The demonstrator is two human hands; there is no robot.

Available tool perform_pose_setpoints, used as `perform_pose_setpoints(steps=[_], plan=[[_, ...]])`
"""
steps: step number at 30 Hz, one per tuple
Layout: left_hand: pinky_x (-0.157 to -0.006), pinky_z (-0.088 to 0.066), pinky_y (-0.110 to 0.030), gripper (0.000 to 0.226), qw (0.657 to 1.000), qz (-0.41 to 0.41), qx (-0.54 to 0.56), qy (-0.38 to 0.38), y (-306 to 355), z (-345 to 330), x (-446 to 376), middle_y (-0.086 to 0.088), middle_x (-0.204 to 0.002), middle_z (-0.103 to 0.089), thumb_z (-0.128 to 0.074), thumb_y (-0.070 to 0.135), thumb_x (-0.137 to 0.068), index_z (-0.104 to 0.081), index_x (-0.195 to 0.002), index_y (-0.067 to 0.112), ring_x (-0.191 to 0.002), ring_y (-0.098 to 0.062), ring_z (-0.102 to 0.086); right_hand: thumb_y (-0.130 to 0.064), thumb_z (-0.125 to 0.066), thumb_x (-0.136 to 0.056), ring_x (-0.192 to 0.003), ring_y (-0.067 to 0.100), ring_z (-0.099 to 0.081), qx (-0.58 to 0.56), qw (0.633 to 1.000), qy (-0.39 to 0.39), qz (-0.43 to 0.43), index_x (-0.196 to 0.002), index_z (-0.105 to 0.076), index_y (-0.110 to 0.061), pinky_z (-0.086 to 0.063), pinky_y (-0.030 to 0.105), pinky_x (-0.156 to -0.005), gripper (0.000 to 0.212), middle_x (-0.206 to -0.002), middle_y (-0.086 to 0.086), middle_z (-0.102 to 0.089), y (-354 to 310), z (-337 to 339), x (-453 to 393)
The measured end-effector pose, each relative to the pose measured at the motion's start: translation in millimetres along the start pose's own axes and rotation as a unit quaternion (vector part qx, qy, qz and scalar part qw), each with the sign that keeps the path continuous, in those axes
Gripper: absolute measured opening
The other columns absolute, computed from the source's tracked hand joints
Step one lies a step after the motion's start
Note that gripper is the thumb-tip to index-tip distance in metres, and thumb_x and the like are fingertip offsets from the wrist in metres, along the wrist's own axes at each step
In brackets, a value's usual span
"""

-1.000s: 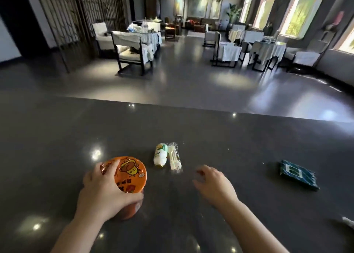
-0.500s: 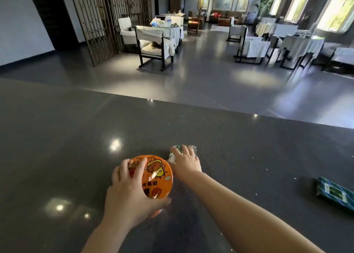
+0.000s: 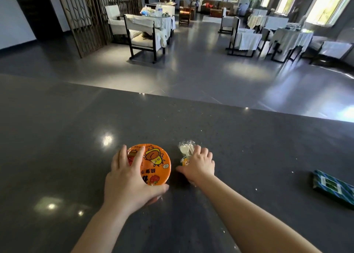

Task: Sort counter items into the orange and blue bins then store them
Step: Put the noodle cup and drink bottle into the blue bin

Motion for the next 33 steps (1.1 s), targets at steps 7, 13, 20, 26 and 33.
perform_pose_setpoints(steps=[7,13,20,26,33], plan=[[-0.108,-0.034,-0.046,0.119,0.999,-0.007,-0.032,0.003,3.3,-4.5,-2.2,-0.001,-0.159,0.005,-0.043,0.092,-0.050,0.002,-0.147,0.038,-0.145,-0.027,0.001,-0.059,-0.064,-0.076,-0.121,0.028,-0.046,0.036,0.999,0.012,-0.014,-0.128,-0.043,-0.007,-0.038,0.037,-0.097,0.076,-0.129,0.010,-0.051,-9.1,-6.7,-5.2],[-0.103,-0.039,-0.047,0.117,0.999,-0.009,-0.044,0.003,3.3,-4.8,-2.9,-0.001,-0.157,-0.001,-0.044,0.091,-0.050,-0.003,-0.146,0.037,-0.144,-0.027,-0.005,-0.055,-0.066,-0.074,-0.111,0.025,-0.050,0.031,0.999,0.041,0.003,-0.117,-0.053,-0.011,-0.042,0.033,-0.090,0.063,-0.117,0.005,-0.058,4.7,-7.2,14.9],[-0.098,-0.045,-0.049,0.127,0.998,0.010,-0.018,-0.068,6.5,9.4,-4.0,-0.002,-0.149,-0.010,-0.058,0.089,-0.038,-0.008,-0.143,0.039,-0.138,-0.031,-0.015,-0.043,-0.062,-0.078,-0.095,0.025,-0.059,-0.066,0.996,0.051,-0.021,-0.096,-0.043,-0.020,-0.042,0.033,-0.075,0.035,-0.096,0.001,-0.065,42.5,9.0,54.9],[-0.097,-0.044,-0.047,0.128,0.997,0.018,-0.044,-0.067,11.8,3.5,40.2,-0.001,-0.150,-0.007,-0.051,0.090,-0.036,-0.001,-0.144,0.042,-0.139,-0.029,-0.012,-0.044,-0.068,-0.071,-0.080,0.014,-0.058,-0.232,0.968,0.080,-0.057,-0.094,-0.058,-0.032,-0.043,0.027,-0.066,0.028,-0.086,-0.010,-0.064,70.0,33.0,91.4],[-0.094,-0.046,-0.046,0.120,0.994,0.099,0.023,0.049,20.6,9.4,118.5,0.002,-0.142,-0.017,-0.059,0.079,-0.038,-0.014,-0.142,0.041,-0.134,-0.025,-0.017,-0.045,-0.068,-0.070,-0.072,0.014,-0.061,-0.160,0.983,0.036,0.078,-0.085,-0.056,-0.031,-0.049,0.026,-0.059,0.023,-0.075,-0.011,-0.063,91.4,54.9,136.8]])
Point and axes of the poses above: each hand's wrist, its own x-axis away from the middle knuckle, its own z-axis out of the back of the hand, y = z × x, the point moved 1 cm from there along -x, towards the middle knuckle
